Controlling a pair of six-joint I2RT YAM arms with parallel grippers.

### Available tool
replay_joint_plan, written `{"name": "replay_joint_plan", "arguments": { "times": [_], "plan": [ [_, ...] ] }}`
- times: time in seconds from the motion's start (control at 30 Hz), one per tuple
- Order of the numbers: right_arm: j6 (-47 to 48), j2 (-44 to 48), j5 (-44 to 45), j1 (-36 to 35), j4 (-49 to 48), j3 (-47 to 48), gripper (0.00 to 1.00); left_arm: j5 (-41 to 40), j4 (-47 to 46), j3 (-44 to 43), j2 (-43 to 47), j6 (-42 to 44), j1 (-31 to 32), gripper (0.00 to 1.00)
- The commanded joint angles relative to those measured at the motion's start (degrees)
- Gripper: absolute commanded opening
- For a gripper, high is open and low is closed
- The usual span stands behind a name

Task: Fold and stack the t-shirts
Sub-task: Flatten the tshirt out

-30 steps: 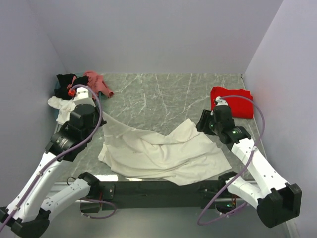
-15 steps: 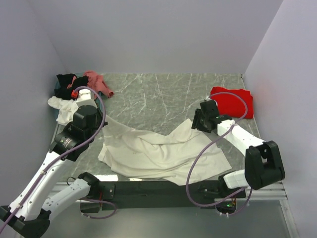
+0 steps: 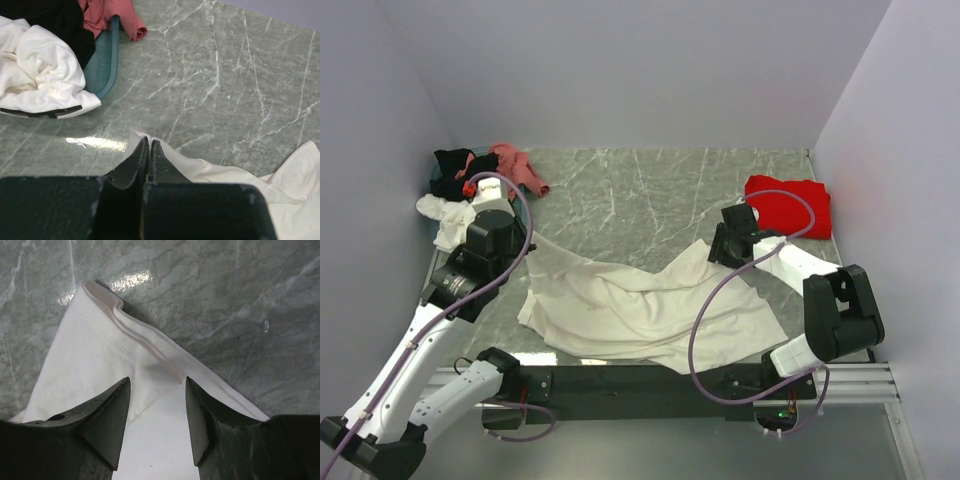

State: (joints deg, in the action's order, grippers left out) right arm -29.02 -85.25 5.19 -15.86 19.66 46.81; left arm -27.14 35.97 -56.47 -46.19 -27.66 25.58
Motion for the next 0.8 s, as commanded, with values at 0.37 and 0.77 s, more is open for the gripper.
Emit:
{"name": "replay_joint_plan", "arguments": {
  "times": [0.37,0.77],
  "plan": [
    [-1.40,-1.94,1.75,0.39,-2.34,-0.58,0.53,2.09,-3.53,0.48,-0.04,1.47,-1.41,0.01],
    [-1.31,-3.96,-0.18,1.00,-3.66,-1.10,0.42,2.44,-3.62,0.74,-0.12,1.64,-1.85,0.01]
  ]
}}
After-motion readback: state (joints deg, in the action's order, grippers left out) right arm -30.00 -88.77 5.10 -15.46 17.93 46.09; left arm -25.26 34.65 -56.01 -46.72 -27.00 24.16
